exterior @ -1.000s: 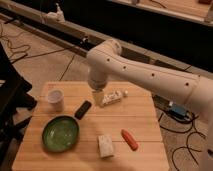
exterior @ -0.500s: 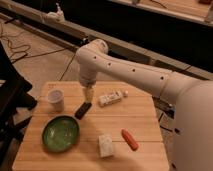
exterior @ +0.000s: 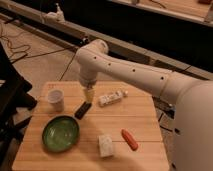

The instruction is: Pick up the ceramic cup

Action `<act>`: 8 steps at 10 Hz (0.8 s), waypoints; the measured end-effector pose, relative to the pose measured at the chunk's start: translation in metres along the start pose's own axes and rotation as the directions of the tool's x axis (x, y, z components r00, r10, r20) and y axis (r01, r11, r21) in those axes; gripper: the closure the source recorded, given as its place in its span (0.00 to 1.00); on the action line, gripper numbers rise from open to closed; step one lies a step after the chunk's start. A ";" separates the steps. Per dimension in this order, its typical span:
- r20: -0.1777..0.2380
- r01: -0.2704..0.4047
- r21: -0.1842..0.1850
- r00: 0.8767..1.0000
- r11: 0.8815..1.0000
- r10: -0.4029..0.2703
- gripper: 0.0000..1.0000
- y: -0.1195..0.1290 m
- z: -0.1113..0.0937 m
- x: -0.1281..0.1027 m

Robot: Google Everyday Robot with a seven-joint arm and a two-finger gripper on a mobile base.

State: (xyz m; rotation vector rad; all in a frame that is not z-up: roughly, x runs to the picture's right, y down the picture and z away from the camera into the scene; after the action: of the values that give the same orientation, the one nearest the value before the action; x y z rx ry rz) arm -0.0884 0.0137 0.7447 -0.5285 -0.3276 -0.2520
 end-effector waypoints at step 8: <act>0.221 -0.073 0.073 0.974 0.995 0.055 0.20 -0.053 0.080 -0.042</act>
State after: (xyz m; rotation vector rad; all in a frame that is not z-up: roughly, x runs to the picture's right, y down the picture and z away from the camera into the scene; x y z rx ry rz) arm -0.1624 0.0183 0.8180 -0.4873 -0.5317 -0.1174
